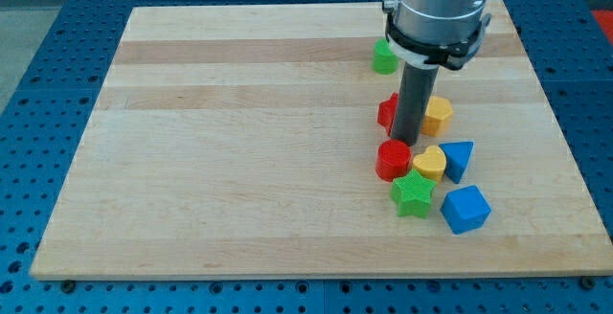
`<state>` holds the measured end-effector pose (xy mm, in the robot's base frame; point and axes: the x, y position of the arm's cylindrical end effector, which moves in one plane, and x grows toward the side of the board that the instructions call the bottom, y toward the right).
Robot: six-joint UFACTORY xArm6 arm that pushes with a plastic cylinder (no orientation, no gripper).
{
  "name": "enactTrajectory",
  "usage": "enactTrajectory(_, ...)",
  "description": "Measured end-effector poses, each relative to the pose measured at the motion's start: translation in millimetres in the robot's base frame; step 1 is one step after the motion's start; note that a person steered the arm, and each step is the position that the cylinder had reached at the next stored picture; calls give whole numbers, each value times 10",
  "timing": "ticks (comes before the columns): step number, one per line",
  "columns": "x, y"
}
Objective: Move the red star close to the green circle
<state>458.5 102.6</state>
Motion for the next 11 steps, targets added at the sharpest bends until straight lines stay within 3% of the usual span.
enactTrajectory(5, -677, -159)
enactTrajectory(11, -909, -4)
